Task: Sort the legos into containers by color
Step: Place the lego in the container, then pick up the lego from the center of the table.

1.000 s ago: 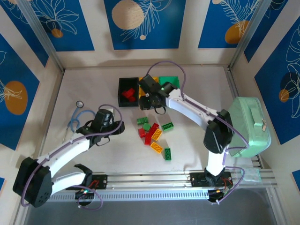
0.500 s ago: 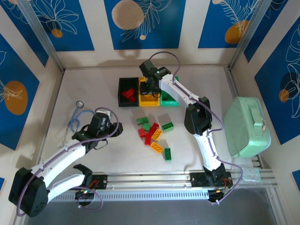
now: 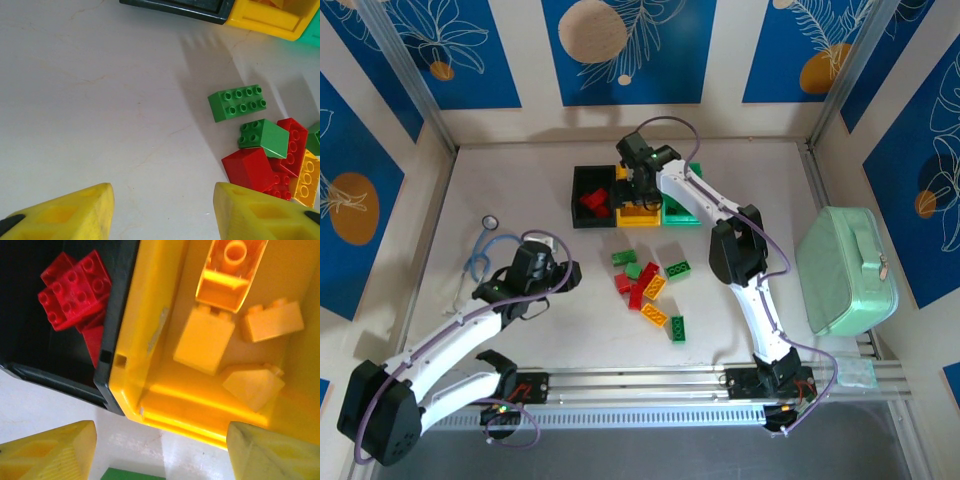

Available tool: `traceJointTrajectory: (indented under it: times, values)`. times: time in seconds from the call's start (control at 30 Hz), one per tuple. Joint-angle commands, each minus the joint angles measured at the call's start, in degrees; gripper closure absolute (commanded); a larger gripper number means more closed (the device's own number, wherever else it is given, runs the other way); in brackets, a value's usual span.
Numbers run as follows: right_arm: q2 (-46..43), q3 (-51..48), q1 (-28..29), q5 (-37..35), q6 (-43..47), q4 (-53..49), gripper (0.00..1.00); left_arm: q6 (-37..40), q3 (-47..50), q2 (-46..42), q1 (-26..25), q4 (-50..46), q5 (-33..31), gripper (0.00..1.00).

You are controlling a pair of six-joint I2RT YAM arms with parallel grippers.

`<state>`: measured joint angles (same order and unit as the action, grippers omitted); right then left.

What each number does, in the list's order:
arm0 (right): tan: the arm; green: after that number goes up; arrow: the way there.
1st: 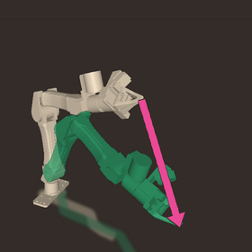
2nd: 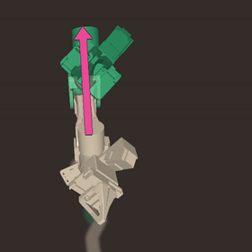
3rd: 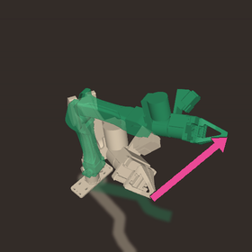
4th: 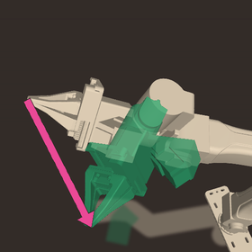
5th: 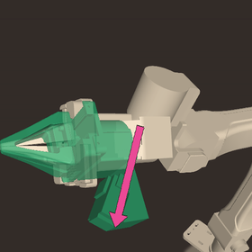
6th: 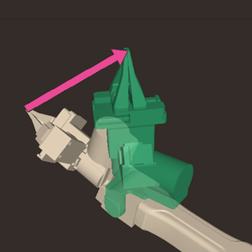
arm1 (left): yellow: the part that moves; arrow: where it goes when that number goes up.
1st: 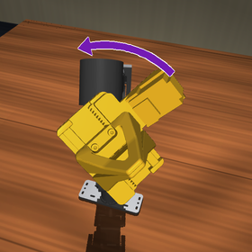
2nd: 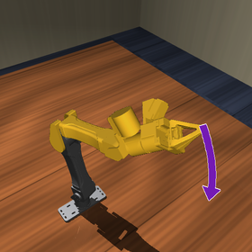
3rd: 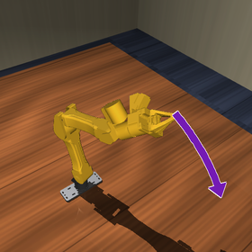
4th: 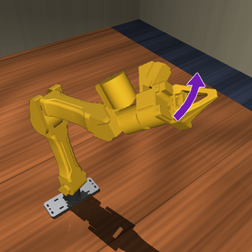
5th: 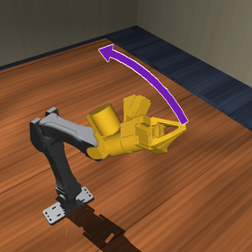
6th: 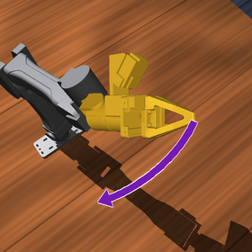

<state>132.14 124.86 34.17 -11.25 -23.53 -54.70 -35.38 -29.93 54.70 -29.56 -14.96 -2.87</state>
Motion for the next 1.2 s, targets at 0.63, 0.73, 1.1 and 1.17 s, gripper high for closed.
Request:
traceJointTrajectory:
  times: [0.63, 0.73, 1.1, 1.17]
  values:
    - [-33.2, -37.3, 3.4, -0.7, -5.5, 14.3, 0.31, 0.8, -4.8, 14.5, -8.3, 6.3, 3.5, 0.35]
    - [-35.4, -40.9, 3.8, -1.2, -6.5, 15.1, 0.31, 0.1, -6.2, 17.2, -9.6, 7.7, 4.3, 0.35]
    - [-42.2, -54.1, 3.7, -1.7, -9.9, 18.7, 0.31, -2.8, -12.0, 27.4, -12.9, 8.9, 5.9, 0.32]
    - [-43.4, -56.7, 3.3, -1.6, -10.5, 19.4, 0.31, -3.5, -12.9, 29.2, -13.2, 9.1, 6.4, 0.32]
